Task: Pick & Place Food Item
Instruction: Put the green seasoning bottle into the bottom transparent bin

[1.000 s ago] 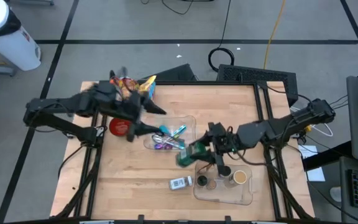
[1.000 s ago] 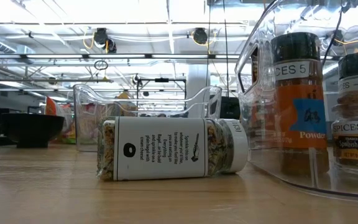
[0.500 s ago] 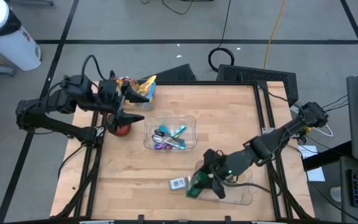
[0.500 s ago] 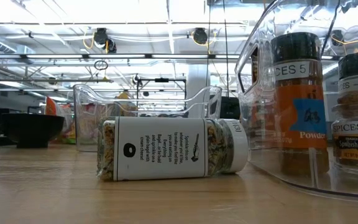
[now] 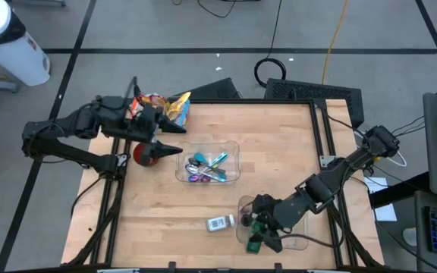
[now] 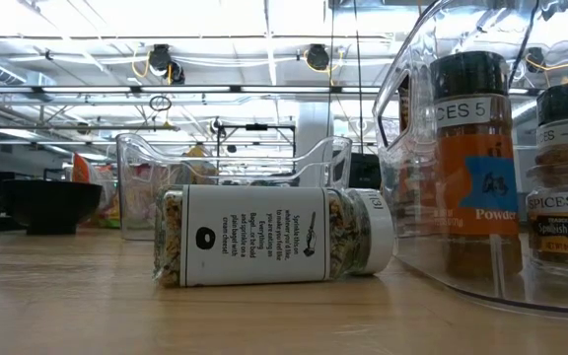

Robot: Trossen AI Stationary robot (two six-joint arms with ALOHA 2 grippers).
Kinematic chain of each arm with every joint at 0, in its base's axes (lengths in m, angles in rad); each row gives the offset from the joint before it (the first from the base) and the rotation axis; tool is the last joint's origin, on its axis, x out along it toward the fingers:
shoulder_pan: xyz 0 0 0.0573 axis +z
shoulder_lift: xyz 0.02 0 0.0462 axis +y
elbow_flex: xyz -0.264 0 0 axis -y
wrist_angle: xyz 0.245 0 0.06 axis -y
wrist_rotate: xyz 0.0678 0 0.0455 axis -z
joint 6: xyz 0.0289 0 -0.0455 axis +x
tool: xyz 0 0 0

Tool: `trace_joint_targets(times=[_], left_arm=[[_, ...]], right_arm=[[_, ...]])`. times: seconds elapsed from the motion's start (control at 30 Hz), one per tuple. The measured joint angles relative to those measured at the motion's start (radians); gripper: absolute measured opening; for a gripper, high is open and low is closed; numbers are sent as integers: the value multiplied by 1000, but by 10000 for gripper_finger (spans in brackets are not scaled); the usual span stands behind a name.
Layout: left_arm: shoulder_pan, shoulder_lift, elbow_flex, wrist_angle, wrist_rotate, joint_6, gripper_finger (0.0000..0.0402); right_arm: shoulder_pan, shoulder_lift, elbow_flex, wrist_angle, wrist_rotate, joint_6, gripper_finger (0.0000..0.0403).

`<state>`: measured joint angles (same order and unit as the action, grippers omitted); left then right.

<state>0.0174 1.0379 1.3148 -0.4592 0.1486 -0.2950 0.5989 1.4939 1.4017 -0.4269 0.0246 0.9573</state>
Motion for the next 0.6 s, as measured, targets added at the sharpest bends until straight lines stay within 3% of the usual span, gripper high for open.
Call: trace_joint_targets(times=[0.3,0.6], left_arm=[[-1,58,-2,-14,-19,-33,349],[-19,150,-2,173,-115,-185,349]], right_arm=[[25,-1,0,-190,-1,-72,190],[94,-42,-1,-424,30,-241,190]])
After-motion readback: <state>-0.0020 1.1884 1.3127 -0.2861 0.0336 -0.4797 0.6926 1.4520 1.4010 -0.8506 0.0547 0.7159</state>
